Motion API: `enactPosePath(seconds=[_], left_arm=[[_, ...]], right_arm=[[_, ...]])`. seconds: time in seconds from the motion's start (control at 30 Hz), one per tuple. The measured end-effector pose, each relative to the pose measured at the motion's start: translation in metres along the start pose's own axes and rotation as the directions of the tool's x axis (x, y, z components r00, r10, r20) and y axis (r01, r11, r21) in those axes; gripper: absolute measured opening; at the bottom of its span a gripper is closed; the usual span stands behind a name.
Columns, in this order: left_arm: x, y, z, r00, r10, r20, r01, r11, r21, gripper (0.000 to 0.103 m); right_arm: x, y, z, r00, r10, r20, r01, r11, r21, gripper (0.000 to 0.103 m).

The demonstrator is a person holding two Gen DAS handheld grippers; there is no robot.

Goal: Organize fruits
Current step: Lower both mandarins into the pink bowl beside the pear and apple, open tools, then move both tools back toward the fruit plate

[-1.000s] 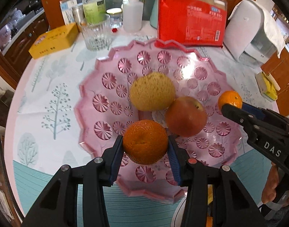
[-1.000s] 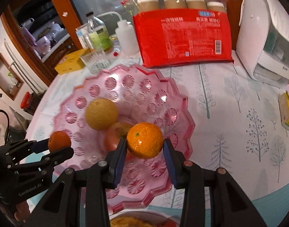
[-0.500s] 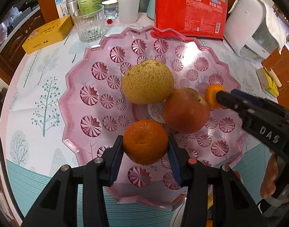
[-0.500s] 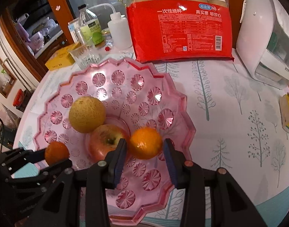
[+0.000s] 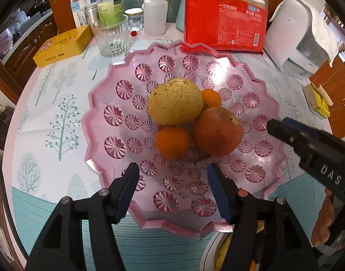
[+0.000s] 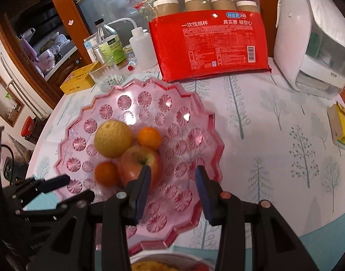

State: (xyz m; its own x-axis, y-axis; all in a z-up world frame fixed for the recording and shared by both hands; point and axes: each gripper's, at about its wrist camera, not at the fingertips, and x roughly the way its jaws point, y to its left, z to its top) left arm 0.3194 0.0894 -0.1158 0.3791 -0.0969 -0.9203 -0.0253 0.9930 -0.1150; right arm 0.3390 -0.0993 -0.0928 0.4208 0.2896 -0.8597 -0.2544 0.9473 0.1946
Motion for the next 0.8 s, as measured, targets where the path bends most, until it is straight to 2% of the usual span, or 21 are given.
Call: enactPosePath(seconds=[0.13,0.3,0.73,0.8], left_arm=[[-0.012,0.0,-0.005,1.0,0.013,0.013,-0.013,1.0,0.001,0.062],[-0.031,0.004,-0.015,0.999,0.027,0.037,-0.027,1.0,-0.01,0.068],[-0.092,0.007,-0.039,0.99,0.066,0.122,-0.063,0.998,-0.029,0.07],[-0.104,0.006,-0.042,0.987,0.071,0.141,-0.067,0.997,-0.033,0.074]], right_arm=[[-0.012,0.001,-0.007,1.0,0.01,0.011,-0.01,1.0,0.004,0.041],[-0.029,0.003,-0.012,0.999,0.011,0.033,-0.011,1.0,-0.005,0.041],[-0.087,0.014,-0.026,0.994,0.026,0.109,-0.023,0.999,-0.029,0.041],[-0.096,0.015,-0.028,0.992,0.027,0.12,-0.023,0.999,-0.035,0.041]])
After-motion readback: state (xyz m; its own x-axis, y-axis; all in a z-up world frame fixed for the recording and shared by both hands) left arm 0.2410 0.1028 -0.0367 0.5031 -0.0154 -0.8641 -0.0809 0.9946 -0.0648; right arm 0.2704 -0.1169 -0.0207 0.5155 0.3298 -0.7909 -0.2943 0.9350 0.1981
